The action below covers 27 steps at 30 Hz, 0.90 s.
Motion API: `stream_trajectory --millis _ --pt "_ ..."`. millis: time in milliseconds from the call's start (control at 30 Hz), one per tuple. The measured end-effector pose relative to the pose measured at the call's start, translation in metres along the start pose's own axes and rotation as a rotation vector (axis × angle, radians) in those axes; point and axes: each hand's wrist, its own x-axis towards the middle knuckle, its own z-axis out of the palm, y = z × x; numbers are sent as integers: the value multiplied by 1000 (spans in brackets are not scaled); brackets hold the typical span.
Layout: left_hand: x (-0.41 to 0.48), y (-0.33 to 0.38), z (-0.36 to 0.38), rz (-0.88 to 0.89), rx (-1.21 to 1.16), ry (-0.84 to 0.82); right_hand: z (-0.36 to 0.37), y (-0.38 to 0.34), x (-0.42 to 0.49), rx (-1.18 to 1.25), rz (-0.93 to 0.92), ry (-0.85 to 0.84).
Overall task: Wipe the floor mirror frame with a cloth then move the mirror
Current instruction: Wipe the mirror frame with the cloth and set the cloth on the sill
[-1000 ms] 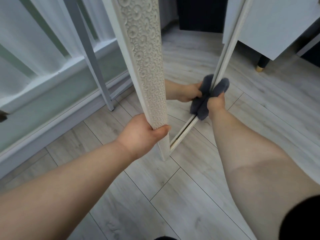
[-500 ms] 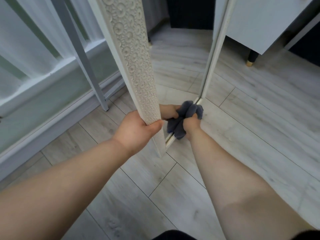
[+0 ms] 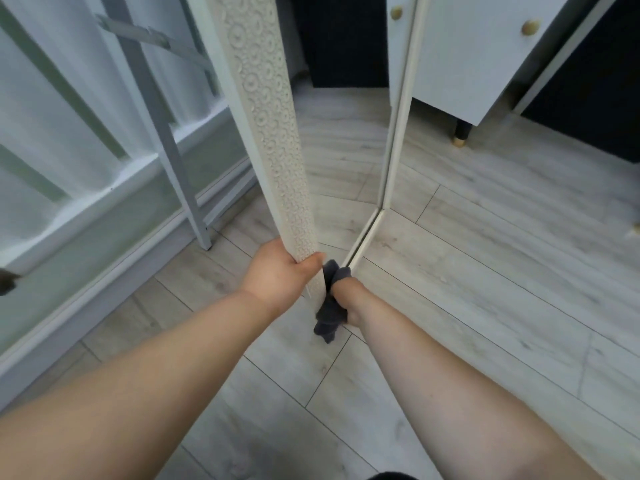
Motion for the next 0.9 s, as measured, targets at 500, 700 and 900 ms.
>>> stream_trajectory --millis 500,700,900 --pt "-18 26 -27 -380 190 -487 -32 -66 -137 375 -418 -99" --pt "-32 66 -22 -176 193 -672 -41 -80 -162 573 -532 -11" --pt "-21 109 -17 23 166 -632 -59 -97 -190 725 -570 35"
